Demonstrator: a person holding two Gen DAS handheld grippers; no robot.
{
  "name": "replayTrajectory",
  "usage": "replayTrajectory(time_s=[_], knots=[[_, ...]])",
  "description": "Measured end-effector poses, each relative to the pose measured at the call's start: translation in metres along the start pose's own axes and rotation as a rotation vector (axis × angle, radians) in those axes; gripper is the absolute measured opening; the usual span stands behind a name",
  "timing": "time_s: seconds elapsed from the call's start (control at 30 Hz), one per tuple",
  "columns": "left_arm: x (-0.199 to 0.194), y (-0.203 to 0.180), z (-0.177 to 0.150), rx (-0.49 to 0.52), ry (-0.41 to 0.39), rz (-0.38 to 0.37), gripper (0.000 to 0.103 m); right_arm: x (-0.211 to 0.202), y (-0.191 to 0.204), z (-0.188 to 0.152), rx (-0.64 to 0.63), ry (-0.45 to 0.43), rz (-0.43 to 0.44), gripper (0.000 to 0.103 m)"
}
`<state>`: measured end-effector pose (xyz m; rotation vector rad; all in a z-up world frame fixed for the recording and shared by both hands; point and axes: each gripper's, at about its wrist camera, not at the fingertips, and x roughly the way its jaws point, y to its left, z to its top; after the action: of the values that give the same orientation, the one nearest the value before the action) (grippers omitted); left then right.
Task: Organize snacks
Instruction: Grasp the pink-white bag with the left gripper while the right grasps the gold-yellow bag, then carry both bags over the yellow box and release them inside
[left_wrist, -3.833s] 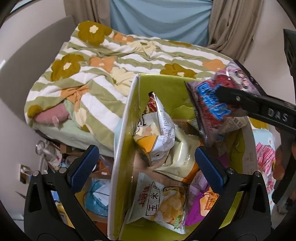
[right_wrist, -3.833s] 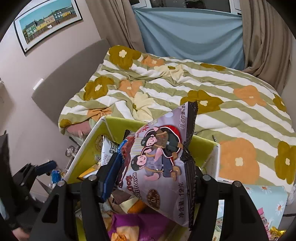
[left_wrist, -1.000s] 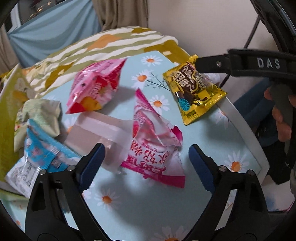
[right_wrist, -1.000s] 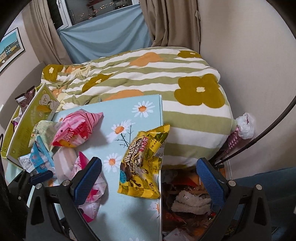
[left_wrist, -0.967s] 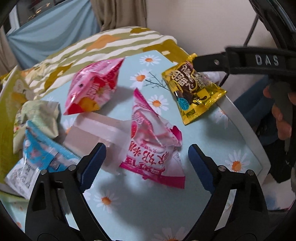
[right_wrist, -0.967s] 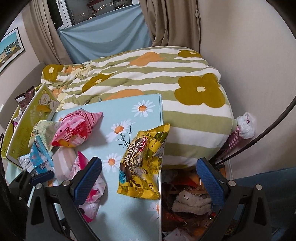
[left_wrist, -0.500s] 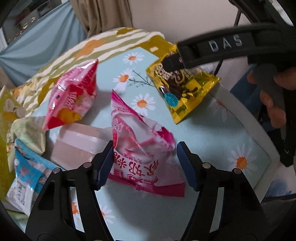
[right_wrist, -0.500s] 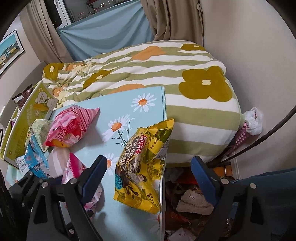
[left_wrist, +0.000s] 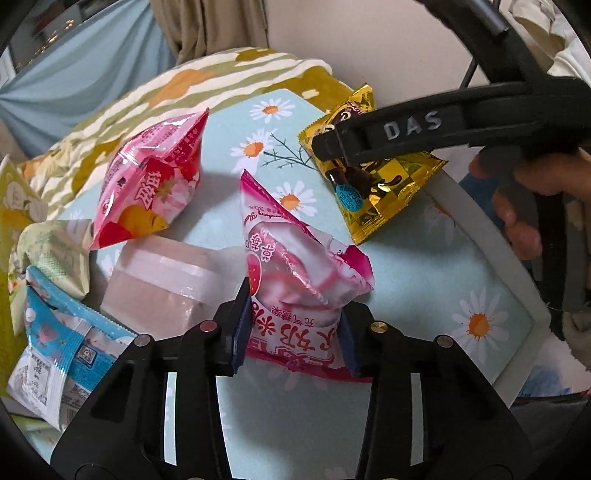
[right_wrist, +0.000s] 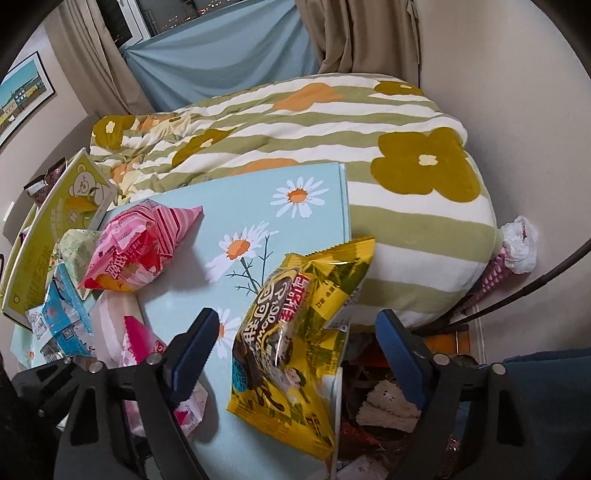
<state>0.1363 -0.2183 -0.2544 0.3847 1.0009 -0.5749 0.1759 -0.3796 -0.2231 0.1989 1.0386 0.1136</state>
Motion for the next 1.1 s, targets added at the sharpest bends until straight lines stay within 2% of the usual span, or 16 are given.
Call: replayTrajectory(time_s=[0.07, 0.3, 0.43, 0.5, 0.63, 0.7, 0.73, 1.1], knots=[[-0.002, -0.001, -0.002, -0.001, 0.001, 0.0, 0.038, 0.005, 0.002, 0.001, -0.012, 0.008, 0.004, 0.071], [0.0, -0.003, -0.004, -0.002, 0.018, -0.011, 0.039, 0.011, 0.013, 0.0, -0.073, 0.022, -0.001, 0.064], [0.01, -0.008, 0.0, 0.016, 0.045, -0.008, 0.048, 0.017, 0.014, 0.0, -0.072, 0.033, 0.006, 0.063], [0.012, -0.011, 0.002, 0.027, 0.045, 0.002, 0.048, 0.019, 0.019, -0.002, -0.091, 0.041, 0.005, 0.063], [0.006, -0.011, 0.002, 0.015, 0.029, 0.001, 0.038, 0.021, 0.036, -0.006, -0.174, 0.038, -0.005, 0.058], [-0.001, -0.011, 0.002, 0.012, 0.012, -0.001, 0.034, 0.019, 0.039, -0.007, -0.189, 0.037, -0.001, 0.054], [-0.004, -0.011, 0.002, 0.01, 0.005, -0.006, 0.033, 0.017, 0.04, -0.007, -0.187, 0.033, 0.008, 0.048], [-0.049, -0.018, 0.002, 0.006, -0.073, -0.004, 0.032, -0.024, 0.037, 0.005, -0.13, -0.021, 0.049, 0.043]])
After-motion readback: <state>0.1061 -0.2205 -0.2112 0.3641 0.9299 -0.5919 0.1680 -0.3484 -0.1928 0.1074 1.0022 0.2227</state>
